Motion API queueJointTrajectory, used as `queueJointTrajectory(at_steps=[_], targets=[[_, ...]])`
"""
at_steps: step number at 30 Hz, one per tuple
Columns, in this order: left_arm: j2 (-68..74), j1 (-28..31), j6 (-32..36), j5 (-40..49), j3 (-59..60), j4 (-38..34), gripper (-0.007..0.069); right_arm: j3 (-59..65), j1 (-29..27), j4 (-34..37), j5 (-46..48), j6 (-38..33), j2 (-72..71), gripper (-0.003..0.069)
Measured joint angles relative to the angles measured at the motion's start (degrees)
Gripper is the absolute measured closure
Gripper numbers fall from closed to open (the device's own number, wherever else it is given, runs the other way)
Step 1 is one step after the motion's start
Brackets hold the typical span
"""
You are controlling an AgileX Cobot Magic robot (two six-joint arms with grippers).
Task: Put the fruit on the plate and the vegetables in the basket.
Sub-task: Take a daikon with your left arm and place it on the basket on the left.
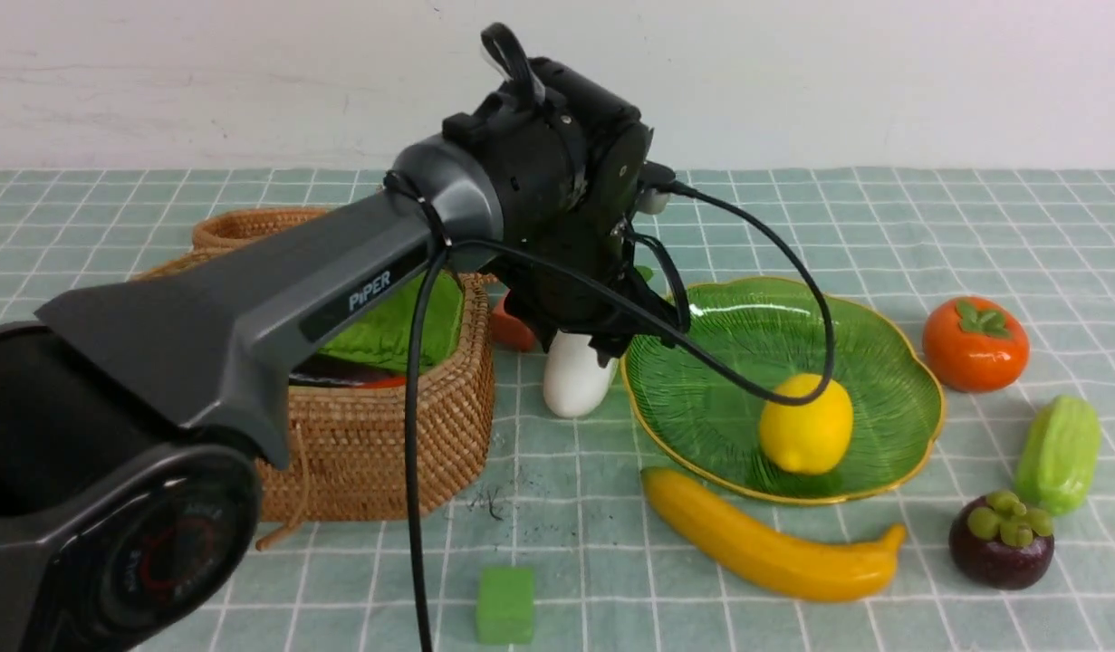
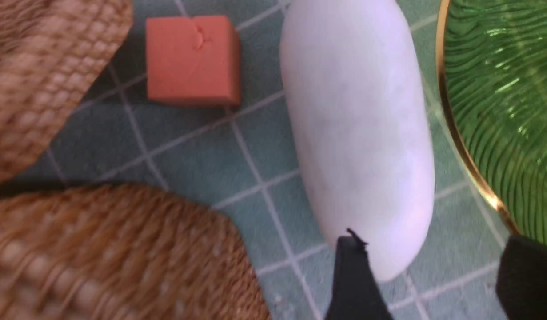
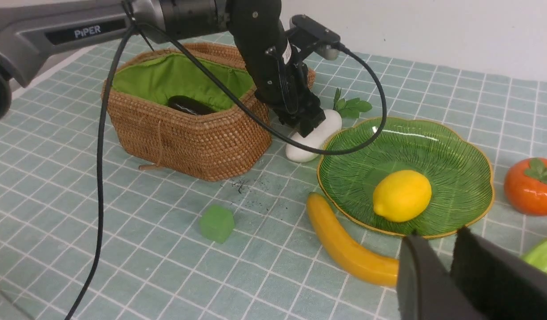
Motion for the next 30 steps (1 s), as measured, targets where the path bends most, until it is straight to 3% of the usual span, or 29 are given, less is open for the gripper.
queueJointTrajectory(at_steps=[5, 11, 30], targets=[[2.4, 0.0, 0.0, -2.6, 0.0, 1.2, 0.0138, 0.0, 0.0, 0.0, 0.0, 0.0, 0.0, 0.0539], [3.8, 0.1, 0.0, -3.2, 0.0, 4.7, 0.0134, 0.0, 0.0, 0.0, 0.0, 0.0, 0.0, 0.0538], [7.0, 0.1, -1.3, -7.1, 0.0, 5.8, 0.0113, 0.0, 0.0, -0.1, 0.0, 0.0, 0.0, 0.0529]])
